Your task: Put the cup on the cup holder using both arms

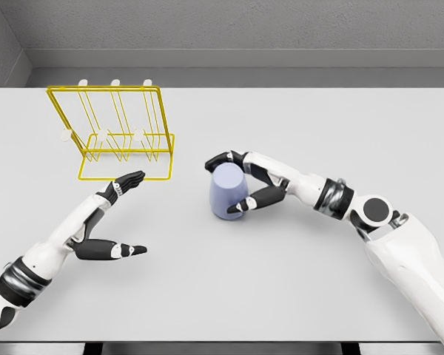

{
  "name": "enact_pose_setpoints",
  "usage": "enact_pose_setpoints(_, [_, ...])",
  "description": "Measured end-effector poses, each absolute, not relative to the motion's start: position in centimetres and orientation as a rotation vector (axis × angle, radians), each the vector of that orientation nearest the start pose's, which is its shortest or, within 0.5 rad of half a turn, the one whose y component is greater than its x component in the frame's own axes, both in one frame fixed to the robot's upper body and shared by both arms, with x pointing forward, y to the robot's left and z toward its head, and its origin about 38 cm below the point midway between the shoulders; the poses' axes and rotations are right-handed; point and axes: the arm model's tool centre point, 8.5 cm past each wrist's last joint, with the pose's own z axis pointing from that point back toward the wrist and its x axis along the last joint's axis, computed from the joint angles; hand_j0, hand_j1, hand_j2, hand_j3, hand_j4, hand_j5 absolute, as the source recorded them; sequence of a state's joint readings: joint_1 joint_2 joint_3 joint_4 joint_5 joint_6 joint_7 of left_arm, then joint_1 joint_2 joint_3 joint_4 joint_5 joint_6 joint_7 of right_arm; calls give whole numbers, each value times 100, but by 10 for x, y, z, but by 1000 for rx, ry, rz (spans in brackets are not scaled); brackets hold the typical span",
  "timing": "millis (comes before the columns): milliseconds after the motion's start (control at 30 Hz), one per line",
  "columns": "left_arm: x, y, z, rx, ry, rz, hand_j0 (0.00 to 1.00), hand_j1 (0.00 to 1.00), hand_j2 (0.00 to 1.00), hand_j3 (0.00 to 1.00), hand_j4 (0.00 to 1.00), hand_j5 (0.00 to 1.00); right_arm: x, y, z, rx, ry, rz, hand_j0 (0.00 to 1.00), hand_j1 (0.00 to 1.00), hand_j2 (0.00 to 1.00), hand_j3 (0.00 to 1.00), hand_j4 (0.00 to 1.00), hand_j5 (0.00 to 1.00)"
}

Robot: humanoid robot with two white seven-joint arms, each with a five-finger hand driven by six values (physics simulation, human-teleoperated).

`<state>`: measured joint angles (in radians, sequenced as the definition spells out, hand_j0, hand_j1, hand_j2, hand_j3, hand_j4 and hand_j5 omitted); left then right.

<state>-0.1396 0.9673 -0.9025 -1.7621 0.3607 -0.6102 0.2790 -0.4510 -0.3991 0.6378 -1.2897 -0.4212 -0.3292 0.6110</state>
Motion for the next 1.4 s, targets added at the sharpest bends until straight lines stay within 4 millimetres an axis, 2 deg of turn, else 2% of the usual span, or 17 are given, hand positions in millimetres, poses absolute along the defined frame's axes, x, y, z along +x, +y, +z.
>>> enact_pose_setpoints(233, [281, 276, 106, -287, -1762, -765, 100, 100, 100, 100, 100, 100, 417, -170, 102, 652, -1560, 1068, 100, 100, 100, 100, 100, 100])
enact_pose_setpoints(533, [283, 253, 103, -347, -1795, -703, 100, 100, 100, 100, 100, 100, 421, -174, 94, 640, -1539, 1048, 100, 100, 100, 100, 100, 100])
enact_pose_setpoints(833, [284, 233, 102, -398, -1820, -657, 100, 100, 100, 100, 100, 100, 424, -193, 89, 595, -1511, 1042, 100, 100, 100, 100, 100, 100])
enact_pose_setpoints(967, [284, 224, 101, -420, -1829, -634, 100, 100, 100, 100, 100, 100, 430, -220, 89, 534, -1501, 1022, 100, 100, 100, 100, 100, 100])
enact_pose_setpoints(1100, [286, 218, 101, -440, -1834, -598, 100, 100, 100, 100, 100, 100, 446, -273, 100, 409, -1513, 949, 100, 100, 100, 100, 100, 100])
enact_pose_setpoints(1233, [288, 212, 98, -436, -1804, -581, 100, 100, 100, 100, 100, 100, 449, -319, 109, 310, -1512, 901, 100, 100, 100, 100, 100, 100])
enact_pose_setpoints(1400, [293, 209, 92, -399, -1743, -594, 100, 100, 100, 100, 100, 100, 449, -351, 119, 238, -1508, 881, 100, 100, 100, 100, 100, 100])
